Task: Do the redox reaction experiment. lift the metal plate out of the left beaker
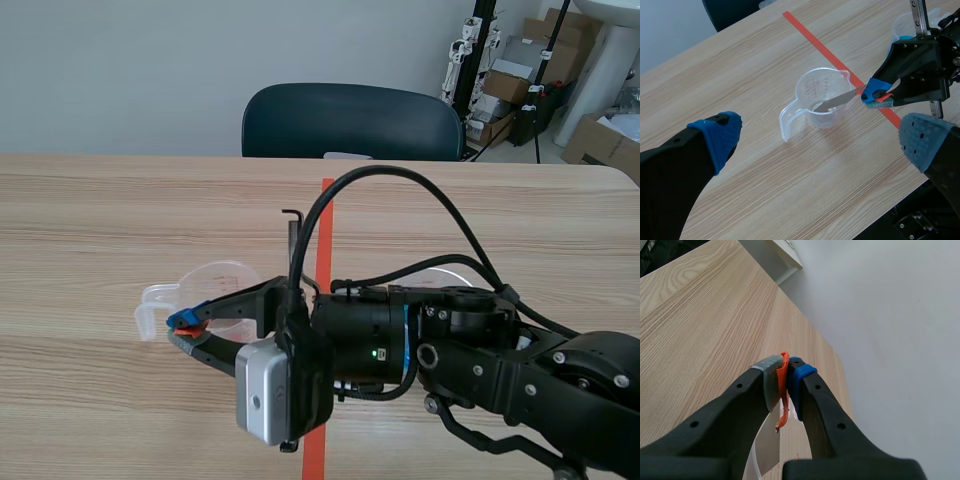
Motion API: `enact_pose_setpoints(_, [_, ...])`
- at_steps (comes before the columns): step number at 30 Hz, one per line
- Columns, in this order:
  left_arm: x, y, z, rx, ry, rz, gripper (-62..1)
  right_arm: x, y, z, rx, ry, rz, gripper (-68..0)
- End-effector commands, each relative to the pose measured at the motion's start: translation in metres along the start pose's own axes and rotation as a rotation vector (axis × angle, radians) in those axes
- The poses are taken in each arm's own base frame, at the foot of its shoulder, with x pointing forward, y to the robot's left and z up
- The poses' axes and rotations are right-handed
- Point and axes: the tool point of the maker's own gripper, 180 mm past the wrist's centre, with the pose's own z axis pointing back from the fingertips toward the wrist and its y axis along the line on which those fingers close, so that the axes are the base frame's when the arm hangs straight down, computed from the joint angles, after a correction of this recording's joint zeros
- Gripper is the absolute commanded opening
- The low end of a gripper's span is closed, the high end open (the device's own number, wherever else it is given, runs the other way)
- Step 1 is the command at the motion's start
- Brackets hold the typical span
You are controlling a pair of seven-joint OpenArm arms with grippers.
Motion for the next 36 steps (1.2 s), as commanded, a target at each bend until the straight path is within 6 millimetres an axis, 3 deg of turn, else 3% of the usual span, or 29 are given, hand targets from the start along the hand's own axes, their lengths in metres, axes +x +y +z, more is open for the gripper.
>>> enact_pose_setpoints(1, [0.006, -0.001, 0.000, 0.001, -0.027, 0.007, 1.4, 0.005, -0.017, -0.006, -0.031, -0.028, 0.031, -67.6])
enact_pose_setpoints(12, [0.006, -0.001, 0.000, 0.001, -0.027, 0.007, 1.4, 0.004, -0.018, -0.006, -0.036, -0.020, 0.021, -67.6])
enact_pose_setpoints(30, [0.006, -0.001, 0.000, 0.001, -0.027, 0.007, 1.4, -0.011, -0.054, -0.016, -0.228, 0.041, -0.291, -67.6])
enact_pose_setpoints(36, [0.006, -0.001, 0.000, 0.001, -0.027, 0.007, 1.4, -0.021, -0.070, -0.009, -0.286, 0.050, -0.434, -67.6])
